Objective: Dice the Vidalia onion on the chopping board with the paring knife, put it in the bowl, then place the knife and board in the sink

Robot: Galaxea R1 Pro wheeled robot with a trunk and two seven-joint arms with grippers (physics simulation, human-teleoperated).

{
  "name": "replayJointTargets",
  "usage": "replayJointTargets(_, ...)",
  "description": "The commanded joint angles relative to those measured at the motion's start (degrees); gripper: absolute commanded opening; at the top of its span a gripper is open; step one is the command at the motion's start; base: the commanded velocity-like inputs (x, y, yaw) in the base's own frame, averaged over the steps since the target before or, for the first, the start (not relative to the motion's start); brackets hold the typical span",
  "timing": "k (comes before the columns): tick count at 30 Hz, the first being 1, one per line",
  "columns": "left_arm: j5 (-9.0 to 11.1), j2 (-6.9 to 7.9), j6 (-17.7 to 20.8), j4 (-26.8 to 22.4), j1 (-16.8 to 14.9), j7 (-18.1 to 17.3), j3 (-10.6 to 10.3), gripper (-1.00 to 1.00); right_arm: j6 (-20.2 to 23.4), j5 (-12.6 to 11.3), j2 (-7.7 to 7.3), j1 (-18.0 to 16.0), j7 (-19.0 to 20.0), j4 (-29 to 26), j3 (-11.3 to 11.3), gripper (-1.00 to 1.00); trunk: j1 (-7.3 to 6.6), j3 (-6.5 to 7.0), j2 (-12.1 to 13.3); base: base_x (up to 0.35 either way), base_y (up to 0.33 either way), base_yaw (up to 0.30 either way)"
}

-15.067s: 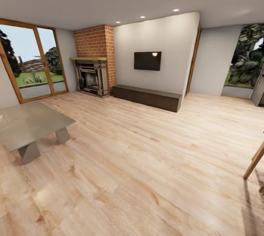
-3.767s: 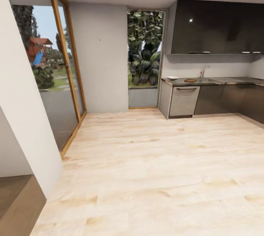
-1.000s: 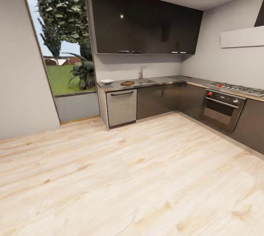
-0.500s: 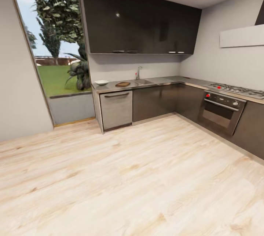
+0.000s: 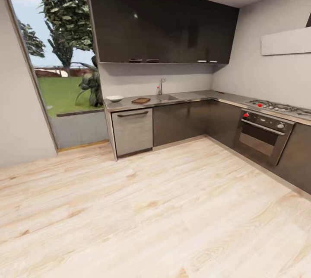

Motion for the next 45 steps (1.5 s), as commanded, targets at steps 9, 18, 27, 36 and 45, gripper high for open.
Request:
replayJointTargets(9, 0.0, 0.01, -0.1, -0.1, 0.0, 0.0, 0.0, 1.00, -0.2, 0.0, 0.01, 0.0, -0.2, 0.2, 0.0, 1.00, 0.03, -0.05, 0.0, 0.257, -0.237, 0.094)
replayJointTargets(18, 0.0, 0.01, -0.1, -0.1, 0.0, 0.0, 0.0, 1.00, -0.2, 0.0, -0.04, 0.0, -0.2, 0.2, 0.0, 1.00, 0.03, -0.05, 0.0, 0.256, -0.238, 0.077)
replayJointTargets(27, 0.0, 0.01, -0.1, -0.1, 0.0, 0.0, 0.0, 1.00, -0.2, 0.0, -0.08, 0.0, -0.2, 0.3, 0.0, 1.00, 0.03, -0.05, 0.0, 0.256, -0.238, 0.008)
replayJointTargets(36, 0.0, 0.01, -0.1, -0.1, 0.0, 0.0, 0.0, 1.00, -0.2, 0.0, -0.08, 0.0, -0.2, 0.7, 0.0, 1.00, 0.03, -0.05, 0.0, 0.256, -0.238, 0.000)
replayJointTargets(45, 0.0, 0.01, -0.1, -0.1, 0.0, 0.0, 0.0, 1.00, -0.2, 0.0, -0.08, 0.0, -0.2, 0.7, 0.0, 1.00, 0.03, -0.05, 0.0, 0.256, -0.238, 0.001)
